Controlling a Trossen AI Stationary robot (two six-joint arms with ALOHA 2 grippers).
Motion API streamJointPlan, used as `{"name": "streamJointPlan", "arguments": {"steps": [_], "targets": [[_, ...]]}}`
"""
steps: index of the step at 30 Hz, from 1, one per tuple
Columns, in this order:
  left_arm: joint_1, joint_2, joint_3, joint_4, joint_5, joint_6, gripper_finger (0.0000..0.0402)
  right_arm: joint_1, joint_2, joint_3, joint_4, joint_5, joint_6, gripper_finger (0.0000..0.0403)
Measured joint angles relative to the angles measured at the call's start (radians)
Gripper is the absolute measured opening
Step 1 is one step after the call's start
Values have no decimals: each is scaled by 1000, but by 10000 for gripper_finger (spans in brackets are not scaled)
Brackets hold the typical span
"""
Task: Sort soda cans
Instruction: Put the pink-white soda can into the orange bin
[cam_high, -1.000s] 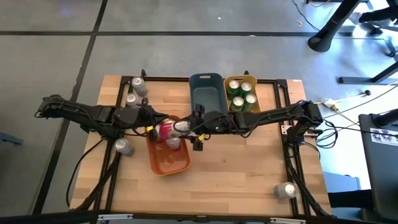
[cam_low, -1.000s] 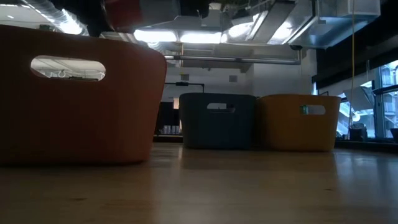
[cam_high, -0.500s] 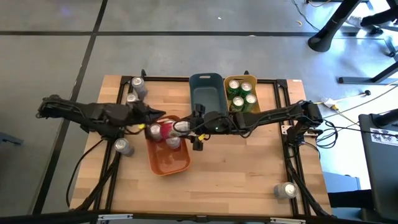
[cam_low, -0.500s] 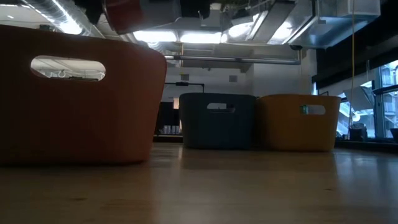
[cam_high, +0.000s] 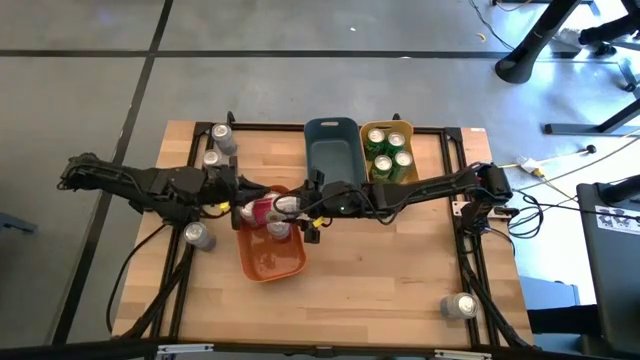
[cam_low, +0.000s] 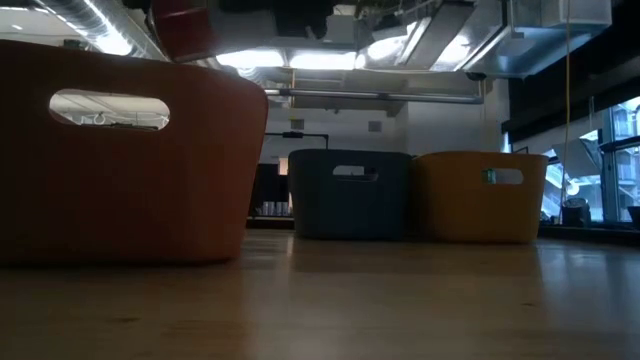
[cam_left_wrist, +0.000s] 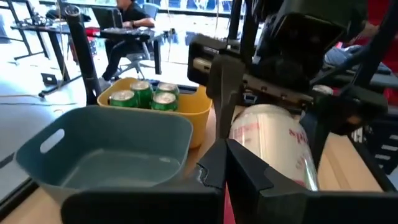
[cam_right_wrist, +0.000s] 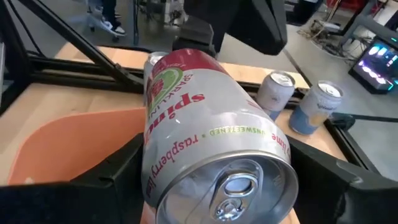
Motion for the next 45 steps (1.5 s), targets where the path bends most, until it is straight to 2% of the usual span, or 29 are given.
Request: {"name": "streamJointPlan", "arguments": {"steps": [22,29,45], "targets": [[-74,-54,-3,-158,0,-101,1,-6,0,-1,14,119,-22,287],[-73,-52,-68,-73,-3,-121,1,-6,0,-5,53,112,-26,287],[-74,-48,-70,-113,3,-133,1,-6,0,-4,199,25,-54,286]]}}
